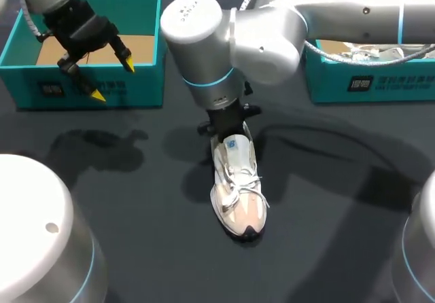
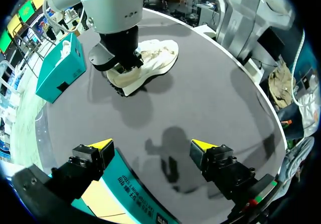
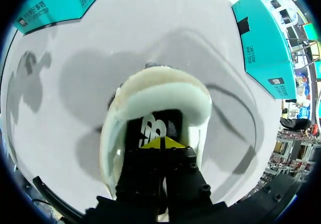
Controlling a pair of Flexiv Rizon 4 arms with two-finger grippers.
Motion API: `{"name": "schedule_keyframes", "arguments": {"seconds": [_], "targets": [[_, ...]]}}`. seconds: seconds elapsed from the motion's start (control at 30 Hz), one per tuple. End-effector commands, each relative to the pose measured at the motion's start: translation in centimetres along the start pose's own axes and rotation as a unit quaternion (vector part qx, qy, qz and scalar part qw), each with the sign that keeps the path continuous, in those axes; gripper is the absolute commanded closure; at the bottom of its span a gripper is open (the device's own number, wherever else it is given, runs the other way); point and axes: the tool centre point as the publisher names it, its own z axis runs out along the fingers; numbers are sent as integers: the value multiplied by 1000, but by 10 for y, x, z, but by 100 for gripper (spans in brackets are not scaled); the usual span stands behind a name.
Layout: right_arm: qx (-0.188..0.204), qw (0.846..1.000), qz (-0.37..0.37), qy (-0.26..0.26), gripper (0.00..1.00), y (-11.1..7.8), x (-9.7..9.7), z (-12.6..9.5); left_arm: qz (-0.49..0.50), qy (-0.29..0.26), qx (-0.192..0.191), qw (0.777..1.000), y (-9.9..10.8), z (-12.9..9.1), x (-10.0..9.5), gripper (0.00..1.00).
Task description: Take the shoe out of the shoebox, open the shoe tongue, remove and reinsert the insole, then place the shoe into the shoebox
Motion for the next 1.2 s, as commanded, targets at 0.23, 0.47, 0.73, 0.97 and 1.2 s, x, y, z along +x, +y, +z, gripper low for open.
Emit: {"name": "schedule_keyframes", "arguments": {"seconds": [0.23,0.47,0.73,0.97,1.2], "targets": [[31,999,4,-8,100,17,-1,25,0,0,-1,1000,0,0,1,0],[51,997,7,50,100,-3,4,27,0,0,-1,1000,0,0,1,0],[59,997,-1,41,100,-15,9,-2,0,0,-1,1000,0,0,1,0],[68,998,-4,16,100,-11,11,-20,0,0,-1,1000,0,0,1,0],[66,998,1,8,100,-8,9,-31,0,0,-1,1000,0,0,1,0]]}}
